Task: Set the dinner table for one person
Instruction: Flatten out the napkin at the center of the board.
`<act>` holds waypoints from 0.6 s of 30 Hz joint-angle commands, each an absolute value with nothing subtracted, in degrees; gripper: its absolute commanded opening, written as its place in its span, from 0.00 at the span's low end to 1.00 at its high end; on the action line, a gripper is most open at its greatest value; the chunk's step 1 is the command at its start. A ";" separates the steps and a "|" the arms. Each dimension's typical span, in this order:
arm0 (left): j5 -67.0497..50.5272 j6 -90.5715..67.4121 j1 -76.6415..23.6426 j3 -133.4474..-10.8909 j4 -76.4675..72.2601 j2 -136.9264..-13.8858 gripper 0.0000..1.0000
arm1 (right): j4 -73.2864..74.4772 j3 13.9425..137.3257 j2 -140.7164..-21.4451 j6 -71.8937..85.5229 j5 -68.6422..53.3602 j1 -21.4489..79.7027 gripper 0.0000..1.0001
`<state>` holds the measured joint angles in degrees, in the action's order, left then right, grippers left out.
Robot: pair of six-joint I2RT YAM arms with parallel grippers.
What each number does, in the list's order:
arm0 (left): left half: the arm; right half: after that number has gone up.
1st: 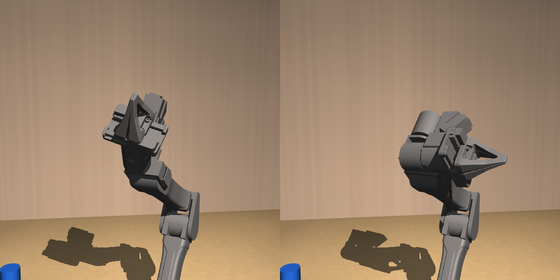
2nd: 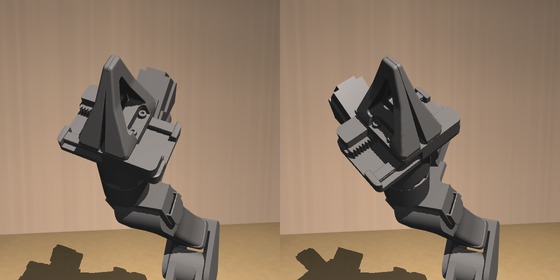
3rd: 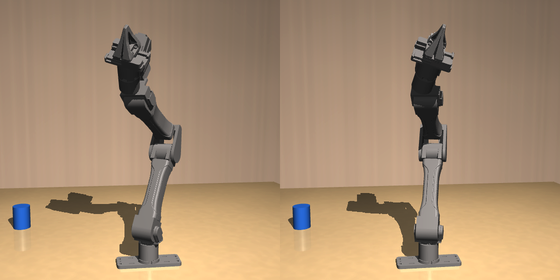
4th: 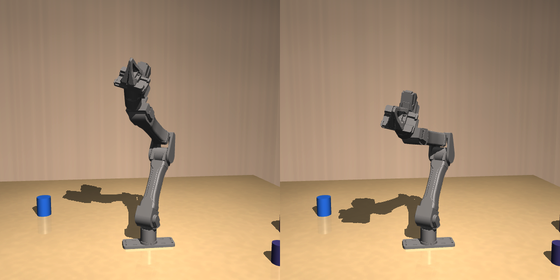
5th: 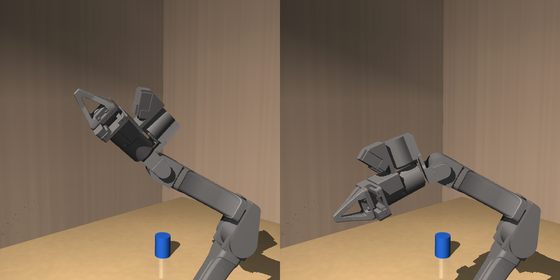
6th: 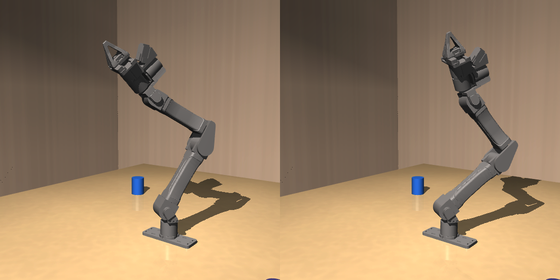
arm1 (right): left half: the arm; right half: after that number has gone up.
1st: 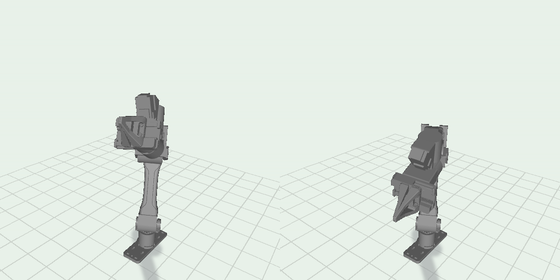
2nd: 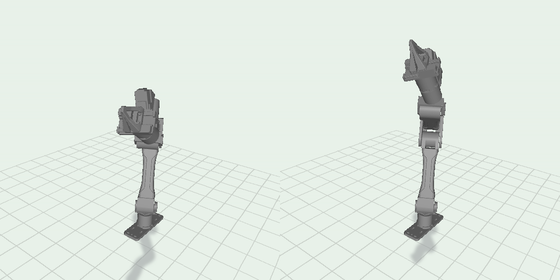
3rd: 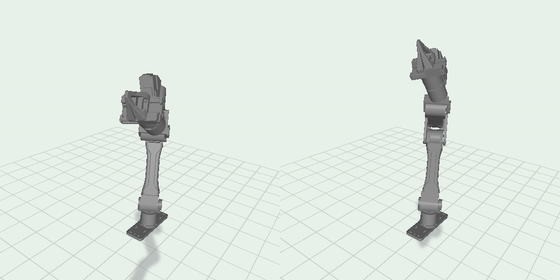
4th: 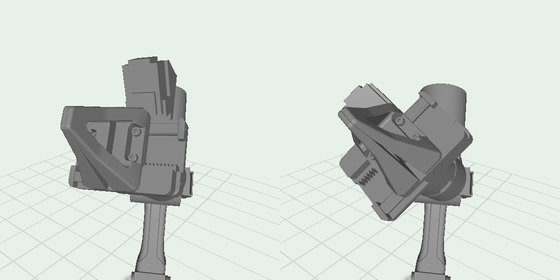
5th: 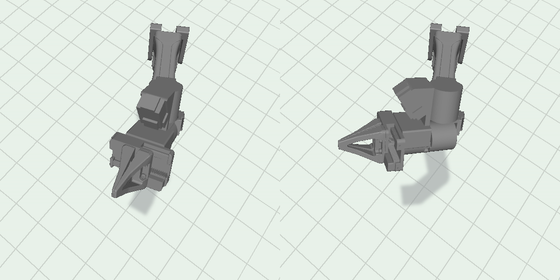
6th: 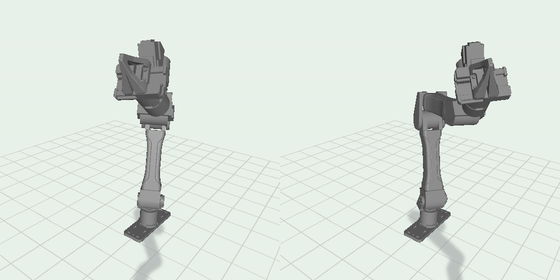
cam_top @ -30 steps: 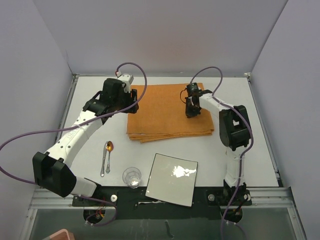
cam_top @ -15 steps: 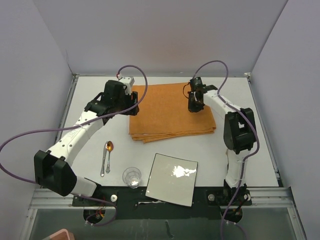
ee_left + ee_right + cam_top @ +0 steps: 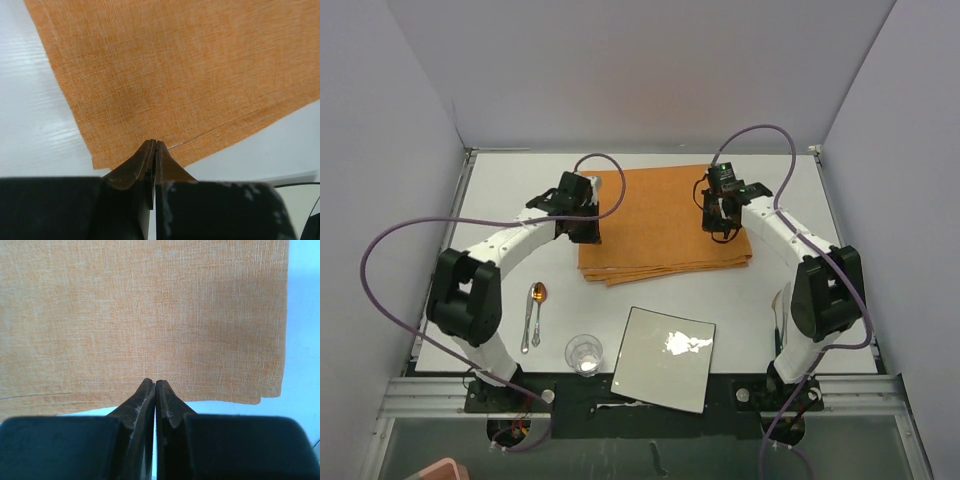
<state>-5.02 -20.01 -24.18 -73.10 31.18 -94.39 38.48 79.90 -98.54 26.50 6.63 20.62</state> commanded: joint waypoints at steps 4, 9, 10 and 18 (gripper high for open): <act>-7.95 -28.29 -24.08 -75.05 29.59 -104.91 0.00 | 37.93 79.15 -91.27 25.98 8.73 20.75 0.00; -7.47 -29.79 -24.17 -75.93 29.48 -108.38 0.00 | 38.60 80.11 -88.86 26.50 9.04 20.81 0.00; -7.36 -29.79 -24.17 -76.32 29.71 -108.96 0.00 | 38.75 80.41 -88.37 26.46 9.03 20.82 0.00; -3.83 -29.08 -23.93 -82.17 33.67 -117.04 0.00 | 40.08 81.33 -85.41 26.63 7.40 21.27 0.00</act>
